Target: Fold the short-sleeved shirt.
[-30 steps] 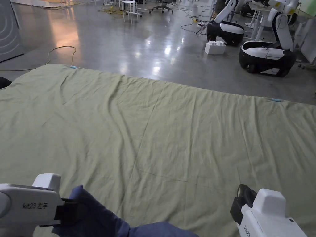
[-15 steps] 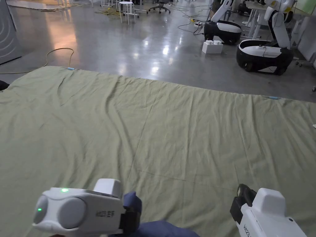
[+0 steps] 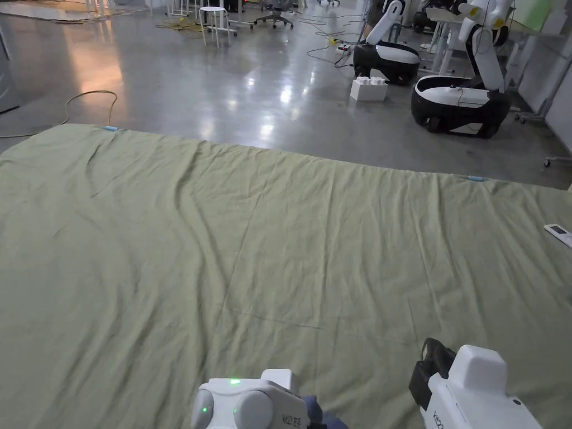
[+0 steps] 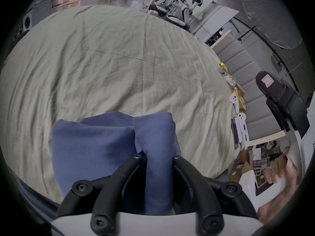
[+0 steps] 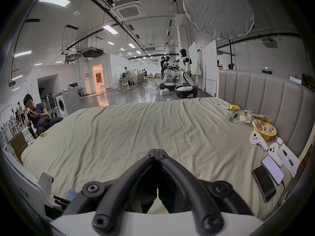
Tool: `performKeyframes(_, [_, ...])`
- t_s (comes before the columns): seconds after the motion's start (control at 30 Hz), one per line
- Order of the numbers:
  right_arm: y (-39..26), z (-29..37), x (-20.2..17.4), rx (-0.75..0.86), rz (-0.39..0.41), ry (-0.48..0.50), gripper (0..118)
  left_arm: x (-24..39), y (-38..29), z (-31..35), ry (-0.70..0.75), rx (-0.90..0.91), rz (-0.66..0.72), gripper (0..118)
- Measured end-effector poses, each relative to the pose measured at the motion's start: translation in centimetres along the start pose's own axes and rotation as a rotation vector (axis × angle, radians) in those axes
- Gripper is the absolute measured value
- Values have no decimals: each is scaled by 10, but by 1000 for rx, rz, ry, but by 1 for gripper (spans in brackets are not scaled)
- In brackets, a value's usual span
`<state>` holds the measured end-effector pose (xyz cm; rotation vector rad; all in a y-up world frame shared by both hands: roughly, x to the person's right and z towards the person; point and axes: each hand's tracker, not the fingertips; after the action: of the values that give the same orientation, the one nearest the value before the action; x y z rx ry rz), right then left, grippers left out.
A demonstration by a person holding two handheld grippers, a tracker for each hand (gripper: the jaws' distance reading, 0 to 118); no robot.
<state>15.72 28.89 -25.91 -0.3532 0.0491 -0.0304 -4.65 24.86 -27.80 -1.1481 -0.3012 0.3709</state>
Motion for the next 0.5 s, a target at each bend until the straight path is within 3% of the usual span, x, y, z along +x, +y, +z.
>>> performKeyframes(0.07, [0,0,1,-3,0,-4,1,-5,3,2,-45,9,38,48])
performKeyframes(0.23, [0,2,5,-1,-1,-6,1,-17,9,34,-148,46,67,68])
performKeyframes(0.4, [0,3,7,2,-3,-9,1,-30,9,59,-136,103,58,67])
performKeyframes(0.43, [0,3,7,1,-5,-10,1,-31,9,58,-110,104,44,61])
performKeyframes(0.5, [-1,2,8,-3,-9,-10,1,-33,8,50,-75,90,29,36])
